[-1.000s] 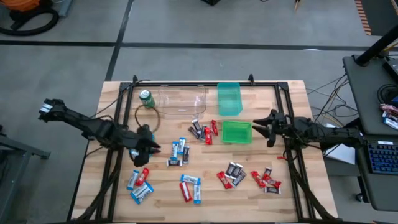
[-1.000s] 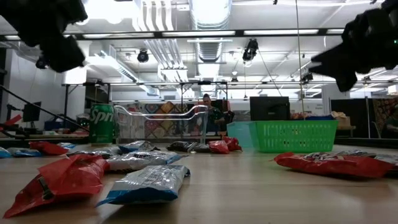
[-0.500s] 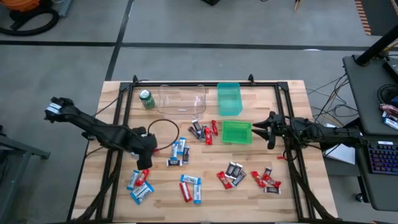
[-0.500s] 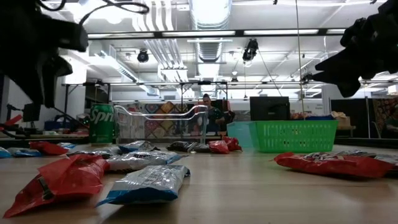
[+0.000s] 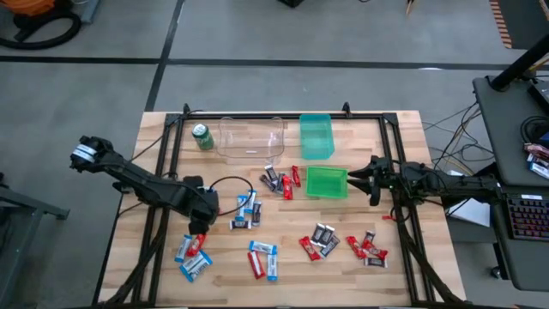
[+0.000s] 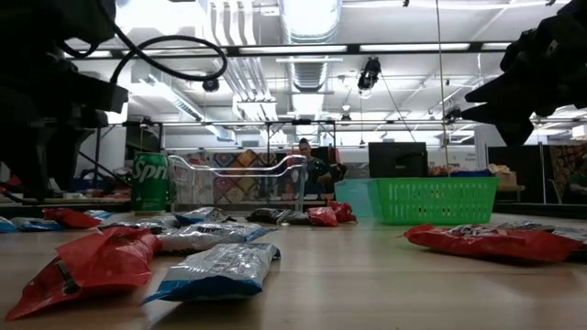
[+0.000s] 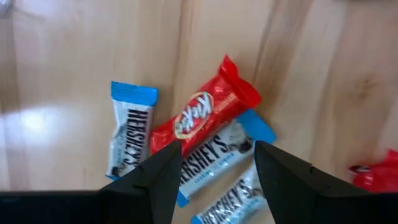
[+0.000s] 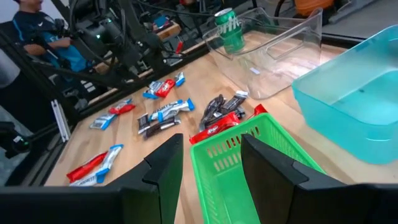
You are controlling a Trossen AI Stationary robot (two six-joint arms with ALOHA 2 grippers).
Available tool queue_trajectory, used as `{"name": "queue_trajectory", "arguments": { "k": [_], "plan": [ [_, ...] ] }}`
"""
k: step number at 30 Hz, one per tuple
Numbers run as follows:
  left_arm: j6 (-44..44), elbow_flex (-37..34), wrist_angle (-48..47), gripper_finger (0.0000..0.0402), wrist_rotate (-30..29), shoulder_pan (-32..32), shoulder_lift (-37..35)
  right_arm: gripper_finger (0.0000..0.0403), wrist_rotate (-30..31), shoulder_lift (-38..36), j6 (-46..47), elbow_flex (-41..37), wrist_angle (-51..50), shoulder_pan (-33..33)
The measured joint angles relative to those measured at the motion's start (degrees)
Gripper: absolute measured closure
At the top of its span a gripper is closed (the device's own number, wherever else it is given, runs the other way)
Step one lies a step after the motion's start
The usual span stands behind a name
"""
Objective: Sort candy
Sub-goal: Put the red chocolate bar into the transparent bin
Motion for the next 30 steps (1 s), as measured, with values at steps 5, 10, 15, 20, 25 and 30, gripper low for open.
{"name": "queue_trajectory", "arguments": {
  "k": [5,10,15,20,25,30],
  "plan": [
    [0.78,-0.12,0.54,0.0216,-2.03,0.0,1.89,0.0252,-0.02,0.1,0.02,0.0,-0.24,0.0],
    [1.32,-1.05,3.52,0.0216,-5.18,0.0,3.76,0.0252,-0.04,0.1,0.02,0.0,-0.24,0.0],
    [2.29,-3.93,9.78,0.0225,-5.49,0.0,5.29,0.0252,-0.07,0.1,0.03,0.01,-0.28,0.0],
    [1.65,-4.7,11.87,0.0261,-4.75,0.0,6.91,0.0252,-0.07,0.1,0.69,0.02,-0.28,0.0],
    [1.61,-4.66,12.24,0.0332,-5.05,0.02,7.79,0.0252,-0.07,0.1,0.82,0.02,-0.24,0.0],
    [1.17,-4.22,12.08,0.0393,-4.65,0.04,6.78,0.0252,0.07,0.1,0.86,0.02,-0.24,0.0]
  ]
}}
